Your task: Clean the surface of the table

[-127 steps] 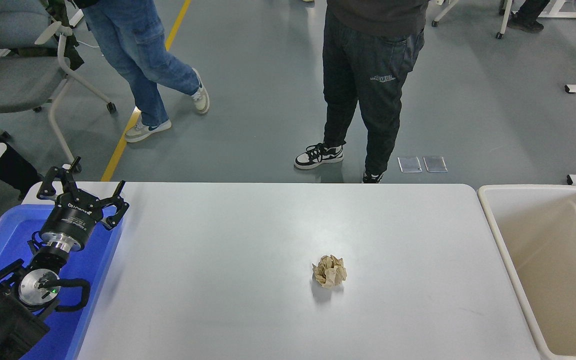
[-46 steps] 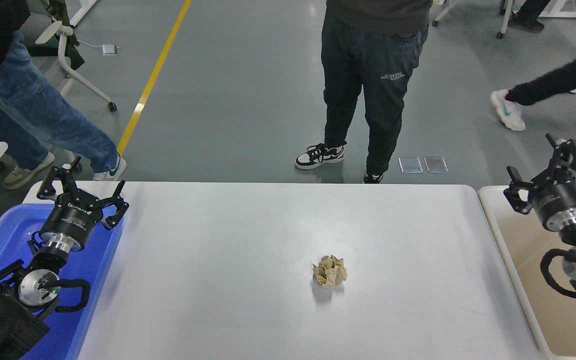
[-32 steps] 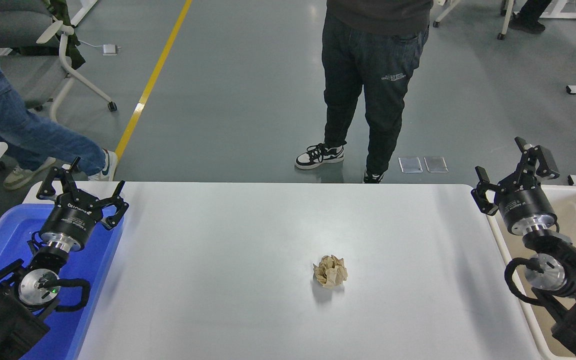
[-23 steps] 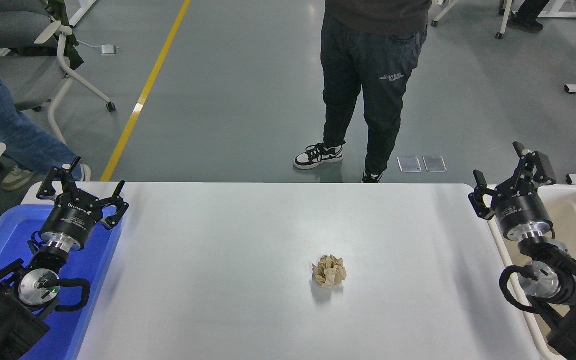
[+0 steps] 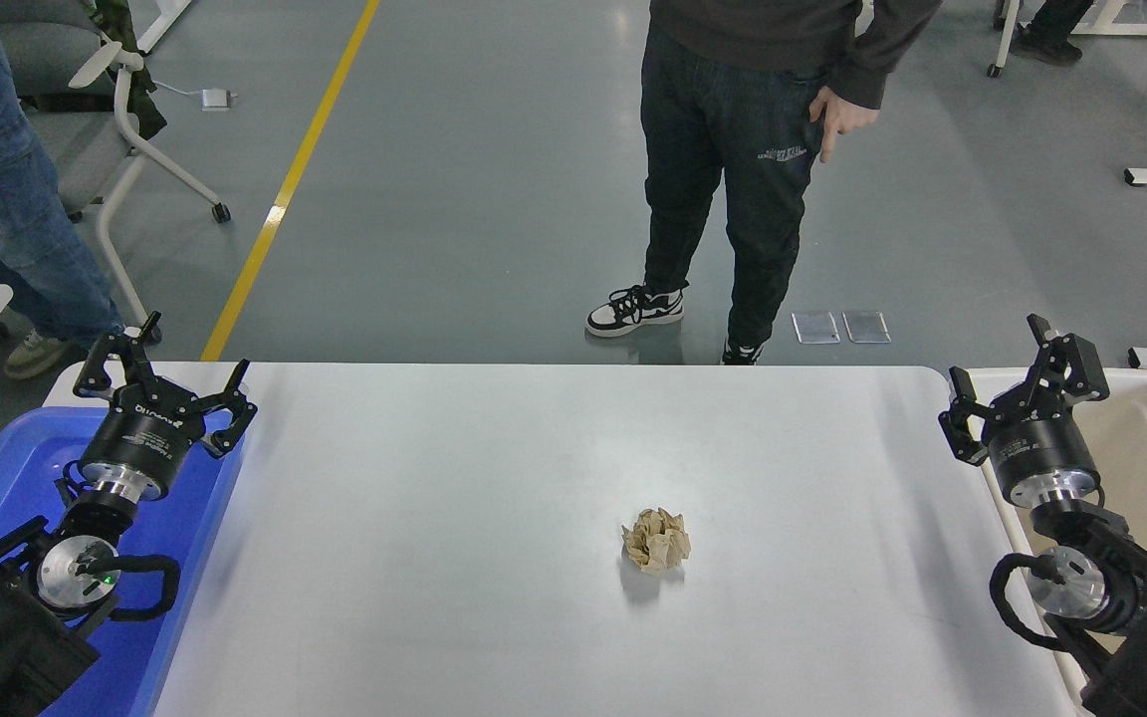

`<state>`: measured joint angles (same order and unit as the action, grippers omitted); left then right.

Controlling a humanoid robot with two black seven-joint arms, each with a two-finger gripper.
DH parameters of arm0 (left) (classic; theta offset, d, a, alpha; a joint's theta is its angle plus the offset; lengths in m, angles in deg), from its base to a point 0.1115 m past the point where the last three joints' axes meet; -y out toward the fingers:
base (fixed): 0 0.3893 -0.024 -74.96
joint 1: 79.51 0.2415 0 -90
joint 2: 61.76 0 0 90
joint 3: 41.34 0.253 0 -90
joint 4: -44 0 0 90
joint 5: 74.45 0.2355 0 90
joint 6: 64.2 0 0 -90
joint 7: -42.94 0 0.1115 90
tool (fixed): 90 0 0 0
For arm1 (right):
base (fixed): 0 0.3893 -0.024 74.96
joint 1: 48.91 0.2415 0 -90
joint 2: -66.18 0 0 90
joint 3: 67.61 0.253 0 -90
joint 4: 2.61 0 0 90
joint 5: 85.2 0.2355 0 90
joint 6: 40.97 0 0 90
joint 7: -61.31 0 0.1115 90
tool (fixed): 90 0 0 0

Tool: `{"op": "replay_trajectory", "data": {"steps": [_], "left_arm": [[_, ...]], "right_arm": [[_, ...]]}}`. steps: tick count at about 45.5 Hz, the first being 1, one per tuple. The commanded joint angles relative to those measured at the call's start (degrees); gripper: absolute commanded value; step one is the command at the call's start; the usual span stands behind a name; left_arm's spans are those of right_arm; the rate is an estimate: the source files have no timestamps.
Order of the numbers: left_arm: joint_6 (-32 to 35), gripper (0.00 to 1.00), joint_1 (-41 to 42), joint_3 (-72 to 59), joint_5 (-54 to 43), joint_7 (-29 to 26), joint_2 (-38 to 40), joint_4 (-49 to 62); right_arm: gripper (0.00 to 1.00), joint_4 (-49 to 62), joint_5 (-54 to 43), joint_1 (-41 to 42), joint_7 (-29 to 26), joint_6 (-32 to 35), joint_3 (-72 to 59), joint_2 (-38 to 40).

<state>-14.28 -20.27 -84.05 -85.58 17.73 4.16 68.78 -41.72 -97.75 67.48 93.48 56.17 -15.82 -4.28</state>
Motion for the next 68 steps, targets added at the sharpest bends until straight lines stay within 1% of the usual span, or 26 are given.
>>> {"op": "replay_trajectory", "data": {"steps": [1, 4, 7, 17, 22, 26, 33, 38, 41, 42, 44, 49, 53, 61, 68], "left_arm": [[0.0, 1.00, 0.0, 0.0, 0.0, 0.1, 0.0, 0.0], [0.0, 1.00, 0.0, 0.0, 0.0, 0.0, 0.0, 0.0], [0.0, 1.00, 0.0, 0.0, 0.0, 0.0, 0.0, 0.0], [0.0, 1.00, 0.0, 0.0, 0.1, 0.1, 0.0, 0.0], [0.0, 1.00, 0.0, 0.0, 0.0, 0.0, 0.0, 0.0], [0.0, 1.00, 0.0, 0.0, 0.0, 0.0, 0.0, 0.0], [0.0, 1.00, 0.0, 0.0, 0.0, 0.1, 0.0, 0.0], [0.0, 1.00, 0.0, 0.0, 0.0, 0.0, 0.0, 0.0], [0.0, 1.00, 0.0, 0.0, 0.0, 0.0, 0.0, 0.0], [0.0, 1.00, 0.0, 0.0, 0.0, 0.1, 0.0, 0.0], [0.0, 1.00, 0.0, 0.0, 0.0, 0.0, 0.0, 0.0], [0.0, 1.00, 0.0, 0.0, 0.1, 0.0, 0.0, 0.0], [0.0, 1.00, 0.0, 0.0, 0.1, 0.0, 0.0, 0.0], [0.0, 1.00, 0.0, 0.0, 0.0, 0.1, 0.0, 0.0], [0.0, 1.00, 0.0, 0.0, 0.0, 0.0, 0.0, 0.0]], "right_arm": [[0.99, -9.1, 0.9, -0.9, -8.8, -7.0, -0.3, 1.6], [0.99, -14.0, 0.6, -1.6, -11.5, -9.6, -1.0, 3.5], [0.99, -17.6, 0.0, -1.4, -13.3, -10.6, -3.4, 5.5], [0.99, -22.6, -0.9, 2.4, -13.7, -9.8, -9.3, 12.4], [0.99, -27.1, -7.6, 6.7, -15.5, -9.8, -17.4, 16.8], [0.99, -30.1, -12.9, 8.9, -17.0, -9.9, -21.5, 19.3], [0.99, -35.9, -21.6, 10.8, -23.4, -9.9, -23.7, 21.6], [0.99, -39.5, -30.3, 11.2, -27.9, -10.1, -23.8, 21.4], [0.99, -40.3, -32.7, 12.9, -30.9, -10.2, -24.5, 21.2], [0.99, -40.4, -33.5, 14.5, -32.6, -10.1, -26.2, 20.9], [0.99, -40.7, -33.8, 16.7, -33.8, -10.0, -28.5, 20.4], [0.99, -41.4, -37.8, 23.8, -34.5, -9.9, -35.6, 20.1], [0.99, -41.1, -44.9, 29.8, -34.5, -9.9, -42.1, 19.0], [0.99, -40.9, -55.4, 34.0, -34.5, -9.9, -51.8, 13.4], [0.99, -38.9, -63.0, 34.5, -34.5, -10.3, -56.2, 9.3]]}}
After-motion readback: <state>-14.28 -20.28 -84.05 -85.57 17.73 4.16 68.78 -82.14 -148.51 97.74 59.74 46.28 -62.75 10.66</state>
